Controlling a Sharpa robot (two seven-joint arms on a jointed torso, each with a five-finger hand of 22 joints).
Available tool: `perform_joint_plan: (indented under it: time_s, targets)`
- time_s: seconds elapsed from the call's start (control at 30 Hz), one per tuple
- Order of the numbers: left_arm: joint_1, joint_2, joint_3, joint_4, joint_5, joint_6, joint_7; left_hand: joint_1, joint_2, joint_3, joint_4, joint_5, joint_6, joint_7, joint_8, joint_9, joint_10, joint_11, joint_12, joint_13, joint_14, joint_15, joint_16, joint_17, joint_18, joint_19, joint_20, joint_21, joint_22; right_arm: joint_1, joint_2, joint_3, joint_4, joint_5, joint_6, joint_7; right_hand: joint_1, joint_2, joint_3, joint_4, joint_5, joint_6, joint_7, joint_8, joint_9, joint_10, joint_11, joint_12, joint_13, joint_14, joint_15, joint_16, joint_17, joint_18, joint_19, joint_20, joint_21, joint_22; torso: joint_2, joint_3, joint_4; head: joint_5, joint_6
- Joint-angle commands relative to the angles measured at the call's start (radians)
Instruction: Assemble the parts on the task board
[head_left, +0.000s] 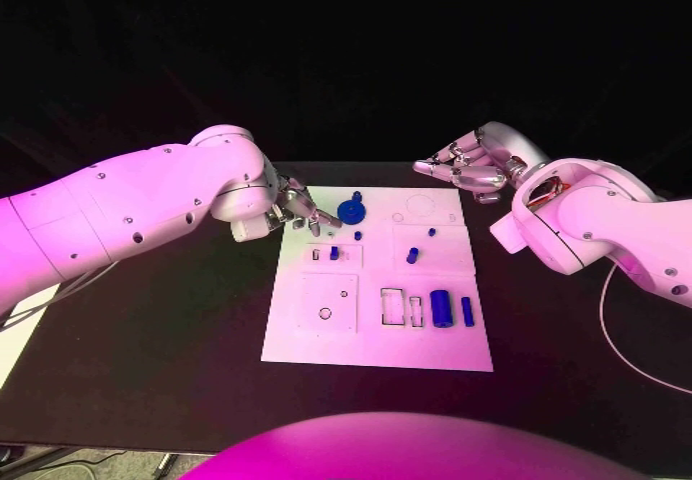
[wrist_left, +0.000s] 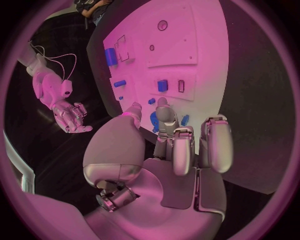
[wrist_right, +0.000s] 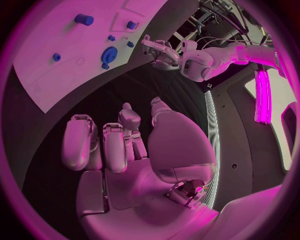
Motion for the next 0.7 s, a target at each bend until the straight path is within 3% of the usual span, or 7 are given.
perform_joint_plan:
  time_s: [0.03,0.13,0.23,0.37,0.53,0.7]
  targets:
    - [0.027,-0.006,0.004,-0.013,0.086,0.038,-0.058,0.022,0.007,-0.019,0.002,0.008,-0.018,0.009,-0.008,-0.005,-0.032,0.009,-0.036,-0.043,0.105,0.012,0.003,0.263,0.006,0.044,0.009,-0.019,0.132,-0.001,0.003,-0.001,-0.004,-0.011,0.021,0.007,0.007,0.001,-0.006,0.000,-0.002,-0.007,0.003,-0.003,0.001,-0.007,0.002,0.005,0.000,0.069,0.004,-0.005,0.113,0.009,-0.008,0.002,-0.006,-0.002,0.000,0.0003,0.0017,0.001,0.002]
    - [0.044,0.001,0.003,-0.048,0.057,0.058,-0.044,0.042,0.018,-0.040,0.008,0.006,-0.034,0.018,-0.015,-0.009,-0.060,0.017,-0.064,-0.078,0.105,0.019,0.003,0.263,0.009,0.040,0.016,-0.032,0.124,-0.001,0.006,-0.001,-0.010,-0.017,0.027,0.004,0.023,0.009,-0.026,0.000,0.028,-0.007,0.003,-0.002,0.002,-0.009,0.002,0.004,-0.001,0.069,0.005,-0.006,0.112,0.009,-0.008,0.002,-0.007,-0.003,-0.002,0.0007,0.0019,0.002,0.010]
    - [0.052,0.018,-0.002,-0.091,0.006,0.066,-0.017,0.057,0.023,-0.049,0.011,0.002,-0.037,0.020,-0.016,-0.011,-0.066,0.019,-0.066,-0.083,0.105,0.021,0.003,0.263,0.009,0.040,0.019,-0.034,0.124,-0.001,0.008,-0.002,-0.013,-0.024,0.029,0.003,0.036,0.014,-0.039,-0.002,0.046,-0.007,0.003,-0.002,0.002,-0.010,0.002,0.004,-0.001,0.069,0.005,-0.007,0.112,0.009,-0.009,0.002,-0.008,-0.004,-0.002,0.0012,0.0006,0.004,0.018]
    - [0.056,0.053,-0.014,-0.165,-0.050,0.088,0.047,0.113,0.032,-0.065,0.006,0.012,-0.068,0.033,-0.035,-0.022,-0.100,0.029,-0.097,-0.123,0.105,0.030,0.003,0.263,0.010,0.038,0.026,-0.040,0.121,-0.002,0.003,-0.002,-0.013,-0.032,0.033,0.003,0.085,0.024,-0.055,-0.014,0.110,-0.007,0.002,-0.001,0.002,-0.012,0.001,0.004,-0.002,0.069,0.004,-0.008,0.112,0.009,-0.009,0.002,-0.010,-0.005,0.000,-0.0019,0.0020,0.001,0.032]
    - [0.058,0.092,-0.024,-0.244,-0.108,0.119,0.082,0.125,0.030,-0.088,0.019,0.009,-0.080,0.041,-0.048,-0.030,-0.105,0.036,-0.094,-0.125,0.105,0.036,0.003,0.263,0.010,0.038,0.032,-0.041,0.121,-0.002,0.001,-0.003,-0.018,-0.035,0.034,0.005,0.097,0.028,-0.060,-0.017,0.116,-0.007,0.002,-0.001,0.003,-0.012,0.000,0.004,-0.003,0.069,0.004,-0.008,0.112,0.009,-0.008,0.002,-0.009,-0.004,0.001,-0.0014,-0.0055,0.006,0.038]
    - [0.058,0.128,-0.031,-0.309,-0.136,0.139,0.097,0.131,0.034,-0.112,0.036,0.004,-0.061,0.036,-0.042,-0.029,-0.083,0.033,-0.059,-0.093,0.105,0.035,0.003,0.263,0.007,0.044,0.034,-0.024,0.133,-0.002,0.002,-0.004,-0.016,-0.037,0.036,0.006,0.101,0.029,-0.062,-0.017,0.118,-0.007,0.002,-0.001,0.003,-0.012,0.000,0.004,-0.003,0.069,0.004,-0.009,0.111,0.009,-0.009,0.002,-0.010,-0.005,0.003,-0.0009,-0.0041,0.008,0.042]
